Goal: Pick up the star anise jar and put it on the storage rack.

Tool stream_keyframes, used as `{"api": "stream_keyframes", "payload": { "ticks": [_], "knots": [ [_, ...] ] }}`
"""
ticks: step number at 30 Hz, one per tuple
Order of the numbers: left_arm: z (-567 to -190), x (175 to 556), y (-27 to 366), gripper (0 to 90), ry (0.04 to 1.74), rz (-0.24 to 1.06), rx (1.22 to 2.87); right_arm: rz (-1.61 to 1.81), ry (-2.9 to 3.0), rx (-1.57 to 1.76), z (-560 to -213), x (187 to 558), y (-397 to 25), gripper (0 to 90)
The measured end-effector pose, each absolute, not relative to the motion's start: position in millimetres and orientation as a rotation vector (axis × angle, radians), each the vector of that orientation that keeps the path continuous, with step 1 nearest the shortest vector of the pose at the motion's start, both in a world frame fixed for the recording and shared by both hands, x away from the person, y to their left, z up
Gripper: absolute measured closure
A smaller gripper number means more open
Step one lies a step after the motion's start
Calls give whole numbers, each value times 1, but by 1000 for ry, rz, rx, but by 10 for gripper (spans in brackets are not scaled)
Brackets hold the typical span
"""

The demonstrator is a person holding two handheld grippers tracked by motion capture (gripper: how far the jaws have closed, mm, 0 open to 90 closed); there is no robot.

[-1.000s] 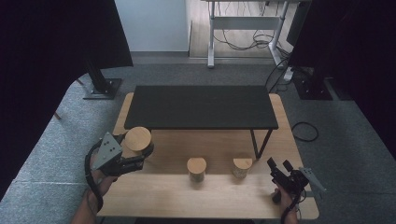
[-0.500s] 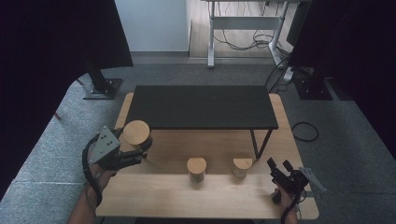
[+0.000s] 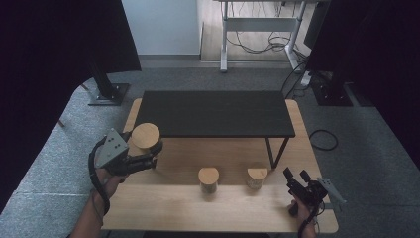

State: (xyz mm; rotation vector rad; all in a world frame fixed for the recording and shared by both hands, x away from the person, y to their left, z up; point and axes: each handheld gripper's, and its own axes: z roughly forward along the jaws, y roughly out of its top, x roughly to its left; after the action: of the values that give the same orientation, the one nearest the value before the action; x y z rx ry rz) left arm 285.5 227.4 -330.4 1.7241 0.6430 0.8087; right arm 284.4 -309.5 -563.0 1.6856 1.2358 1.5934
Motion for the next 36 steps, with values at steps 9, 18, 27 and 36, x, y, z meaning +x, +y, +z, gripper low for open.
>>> {"api": "stream_keyframes", "payload": {
  "ticks": [9, 18, 27, 36],
  "knots": [
    [-326, 290, 224, 250, 644, 820, 1717, 1594, 1237, 1685, -563, 284, -310, 132],
    [-323, 296, 221, 249, 656, 834, 1712, 1596, 1238, 1685, -563, 284, -310, 132],
    [-320, 303, 217, 250, 659, 850, 1707, 1598, 1235, 1684, -563, 284, -310, 131],
    [-318, 310, 213, 249, 665, 865, 1708, 1599, 1235, 1683, -563, 284, -310, 131]
  ]
}}
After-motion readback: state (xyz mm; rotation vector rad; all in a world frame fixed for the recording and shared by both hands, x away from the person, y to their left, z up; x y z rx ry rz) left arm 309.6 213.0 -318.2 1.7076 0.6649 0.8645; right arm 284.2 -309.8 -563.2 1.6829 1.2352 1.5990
